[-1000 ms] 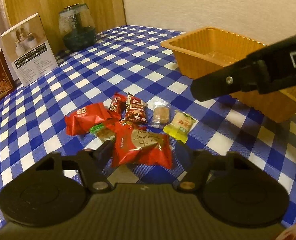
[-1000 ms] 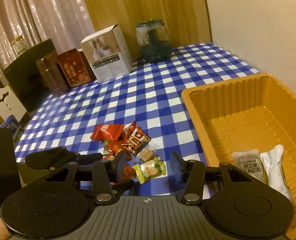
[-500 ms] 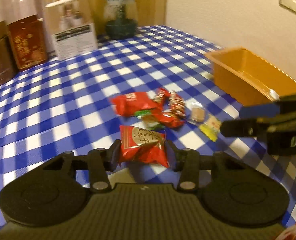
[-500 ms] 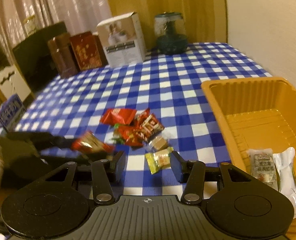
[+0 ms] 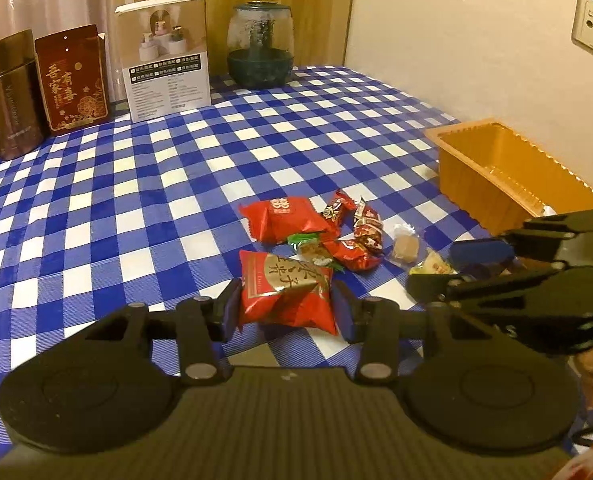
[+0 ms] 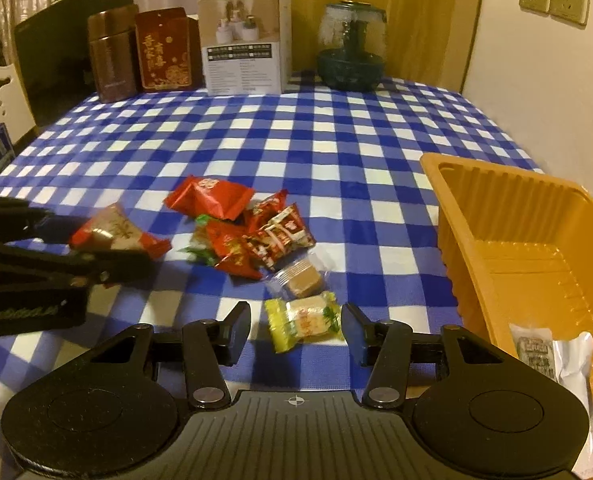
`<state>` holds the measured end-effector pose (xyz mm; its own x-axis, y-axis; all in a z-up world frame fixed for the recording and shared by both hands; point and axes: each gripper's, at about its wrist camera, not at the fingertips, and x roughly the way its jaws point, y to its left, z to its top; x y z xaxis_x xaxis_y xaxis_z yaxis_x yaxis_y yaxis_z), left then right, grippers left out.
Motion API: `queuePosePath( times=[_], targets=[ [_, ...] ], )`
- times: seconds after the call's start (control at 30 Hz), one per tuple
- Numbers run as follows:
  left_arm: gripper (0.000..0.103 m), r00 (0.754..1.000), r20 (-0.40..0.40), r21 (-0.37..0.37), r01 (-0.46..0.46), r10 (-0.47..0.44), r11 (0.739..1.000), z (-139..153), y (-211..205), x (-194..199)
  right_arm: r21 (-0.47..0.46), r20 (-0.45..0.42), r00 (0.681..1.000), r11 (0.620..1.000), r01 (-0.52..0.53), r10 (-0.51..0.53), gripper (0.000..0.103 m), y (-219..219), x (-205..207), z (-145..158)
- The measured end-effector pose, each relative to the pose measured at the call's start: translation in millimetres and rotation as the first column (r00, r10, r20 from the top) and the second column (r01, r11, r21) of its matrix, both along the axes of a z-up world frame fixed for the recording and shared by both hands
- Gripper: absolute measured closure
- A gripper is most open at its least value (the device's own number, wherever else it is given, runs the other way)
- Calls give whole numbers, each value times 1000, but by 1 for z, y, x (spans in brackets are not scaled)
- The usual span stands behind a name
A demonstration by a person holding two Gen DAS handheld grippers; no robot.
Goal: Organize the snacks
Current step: 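Grasp the red snack packet with the left gripper while the right gripper grasps the yellow candy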
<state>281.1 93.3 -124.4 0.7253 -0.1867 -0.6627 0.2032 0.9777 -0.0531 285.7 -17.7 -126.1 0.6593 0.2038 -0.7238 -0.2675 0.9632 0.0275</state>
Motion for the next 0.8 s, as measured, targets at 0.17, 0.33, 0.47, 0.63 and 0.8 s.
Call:
queuePosePath(
  times=[0.17, 0.33, 0.47, 0.63, 0.8],
  targets=[
    [60, 1000, -3, -2, 8, -8, 1000, -1, -2, -1, 8, -25, 1000, 1000, 8, -8, 53, -1, 12, -6],
    [60, 1000, -10, -4, 13, -13, 1000, -2, -3, 0, 16, -39, 999, 1000, -24, 24, 53, 5, 5, -6],
    [60, 1000, -16, -5, 16, -16, 1000, -3, -5, -1, 3, -41, 999, 1000, -29, 29, 64, 7, -1, -5],
    [60, 1000, -20, -10, 18, -18, 1000, -3, -6, -3, 8, -38, 999, 1000, -30, 30, 71, 6, -8, -1],
    [60, 999, -20, -18, 26, -27, 999, -2, -10, -7, 22, -47, 999, 999, -24, 25, 75, 2, -13, 5]
  ],
)
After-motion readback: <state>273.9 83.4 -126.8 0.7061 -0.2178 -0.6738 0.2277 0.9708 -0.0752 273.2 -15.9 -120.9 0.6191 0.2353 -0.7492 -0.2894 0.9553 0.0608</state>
